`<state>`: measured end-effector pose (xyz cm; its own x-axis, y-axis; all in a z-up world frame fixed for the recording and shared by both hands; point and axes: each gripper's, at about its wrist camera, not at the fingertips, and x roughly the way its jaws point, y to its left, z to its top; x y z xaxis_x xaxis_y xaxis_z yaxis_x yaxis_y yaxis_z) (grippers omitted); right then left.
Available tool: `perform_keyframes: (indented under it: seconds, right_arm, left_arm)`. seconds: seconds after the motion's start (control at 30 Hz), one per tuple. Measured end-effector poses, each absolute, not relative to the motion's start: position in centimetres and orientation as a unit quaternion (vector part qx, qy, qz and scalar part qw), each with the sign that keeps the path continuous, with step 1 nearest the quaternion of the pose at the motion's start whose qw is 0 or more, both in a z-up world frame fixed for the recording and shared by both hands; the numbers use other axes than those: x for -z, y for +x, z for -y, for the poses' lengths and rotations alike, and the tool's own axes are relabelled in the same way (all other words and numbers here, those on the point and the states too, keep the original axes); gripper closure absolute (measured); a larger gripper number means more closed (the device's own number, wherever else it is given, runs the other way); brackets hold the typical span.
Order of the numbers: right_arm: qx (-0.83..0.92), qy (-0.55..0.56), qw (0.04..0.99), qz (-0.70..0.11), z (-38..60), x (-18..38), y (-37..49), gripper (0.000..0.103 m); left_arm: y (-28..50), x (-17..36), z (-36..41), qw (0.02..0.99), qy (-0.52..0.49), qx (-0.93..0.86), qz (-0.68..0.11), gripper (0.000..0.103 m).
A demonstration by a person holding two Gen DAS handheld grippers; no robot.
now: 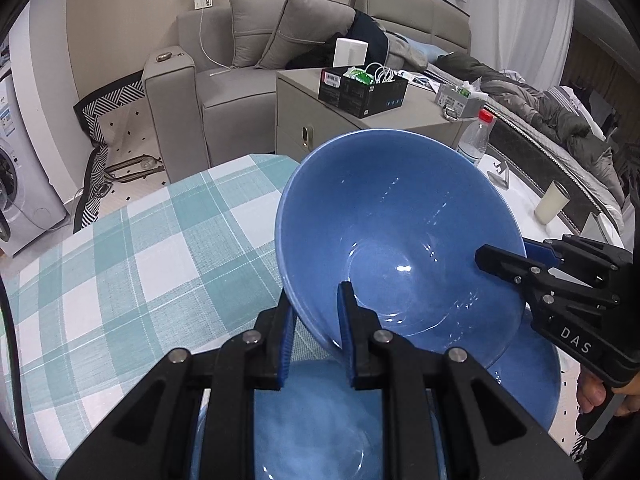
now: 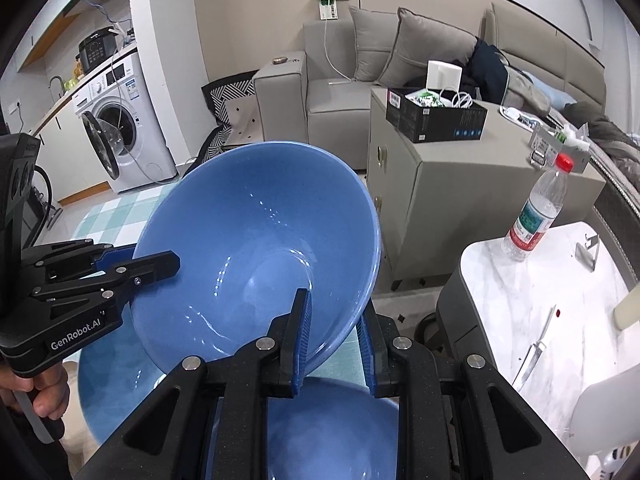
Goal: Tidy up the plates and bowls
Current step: 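Lift the blue bowl with the left gripper above another bowl while the right gripper holds its bowl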
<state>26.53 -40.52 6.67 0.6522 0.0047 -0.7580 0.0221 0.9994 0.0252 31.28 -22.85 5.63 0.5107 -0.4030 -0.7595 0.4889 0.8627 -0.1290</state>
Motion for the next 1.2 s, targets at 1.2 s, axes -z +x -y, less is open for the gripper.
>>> perform_keyframes:
  seconds: [1.2]
  right_arm:
    - [-0.049, 0.031, 0.940, -0.335, 32.1, -11.2, 16.8, 0.080]
  left_arm:
    - [22.8, -8.4, 14.1, 0.901, 0.031, 0.213, -0.377, 0.085]
